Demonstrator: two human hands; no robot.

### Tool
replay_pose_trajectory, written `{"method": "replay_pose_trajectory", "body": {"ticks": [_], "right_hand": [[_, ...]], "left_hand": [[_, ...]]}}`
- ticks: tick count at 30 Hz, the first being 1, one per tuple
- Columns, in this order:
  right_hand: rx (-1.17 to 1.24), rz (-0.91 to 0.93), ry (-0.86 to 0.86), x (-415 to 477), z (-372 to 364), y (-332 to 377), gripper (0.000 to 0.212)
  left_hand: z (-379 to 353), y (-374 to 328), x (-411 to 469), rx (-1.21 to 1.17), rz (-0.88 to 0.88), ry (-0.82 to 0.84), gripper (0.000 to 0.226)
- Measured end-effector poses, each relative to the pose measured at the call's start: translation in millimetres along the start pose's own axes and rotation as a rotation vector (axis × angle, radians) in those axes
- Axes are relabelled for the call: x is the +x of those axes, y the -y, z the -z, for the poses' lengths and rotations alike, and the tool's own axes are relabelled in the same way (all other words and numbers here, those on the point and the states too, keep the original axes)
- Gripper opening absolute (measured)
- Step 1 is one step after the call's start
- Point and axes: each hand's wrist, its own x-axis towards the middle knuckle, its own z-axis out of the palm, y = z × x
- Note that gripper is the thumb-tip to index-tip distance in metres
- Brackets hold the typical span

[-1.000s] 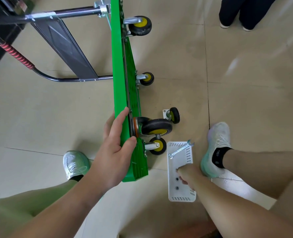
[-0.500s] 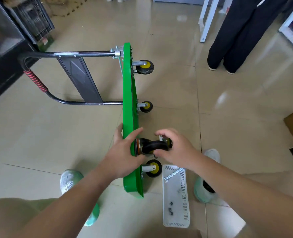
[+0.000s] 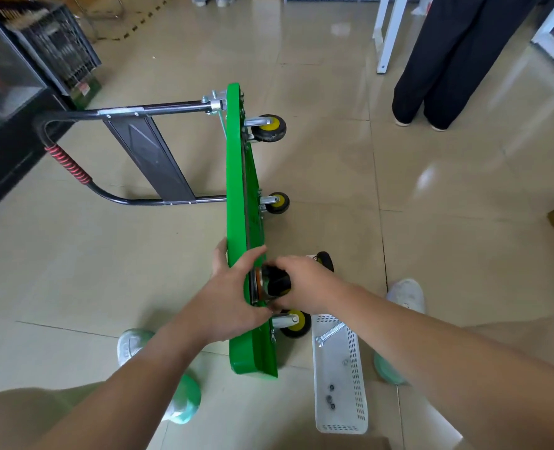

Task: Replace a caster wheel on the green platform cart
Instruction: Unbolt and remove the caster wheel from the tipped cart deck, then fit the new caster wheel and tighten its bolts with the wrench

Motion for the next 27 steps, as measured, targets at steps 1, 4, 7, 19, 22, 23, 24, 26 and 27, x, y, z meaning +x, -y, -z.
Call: {"method": "replay_pose_trajectory", "body": {"ticks": [1,4,7,19,22,23,24,26,27], "right_hand": [[0.004,-0.002,-0.003,0.7,0.0,-0.6,0.079],[0.019,0.010,-0.014,2.8,-0.4,-2.3,0.074],[0.039,0.009,-0.032,4.7,-0.7,-5.3,0.071],[0.104,0.047,-0.114,0.0,-5.9,-20.6,0.062],[0.157,0.027,-0.122,-4.5,-2.1,-23.5,0.062],[0.166,0.023,-0.126,-5.8,-0.8,-24.5,0.062],[0.170,0.018,-0.133,-6.7,0.6,-26.0,0.062],[0.170,0.001,-0.151,-7.8,2.7,-29.4,0.060],[0.175,-0.009,-0.160,-8.2,3.7,-31.5,0.059]], "left_hand": [[0.9,-1.1,0.6,0.010,0.000,0.005,0.102],[2.6,-1.5,3.2,0.036,0.006,0.013,0.103],[5.1,-0.5,5.5,0.038,0.018,0.019,0.104],[9.5,1.2,8.4,0.031,0.014,0.032,0.105],[9.2,0.0,7.1,0.017,0.013,0.036,0.105],[9.0,-0.4,6.6,0.011,0.017,0.035,0.104],[8.7,-1.1,6.5,0.006,0.022,0.034,0.102],[8.4,-2.0,7.4,-0.001,0.025,0.024,0.100],[8.5,-2.3,8.8,-0.004,0.024,0.014,0.099]]}}
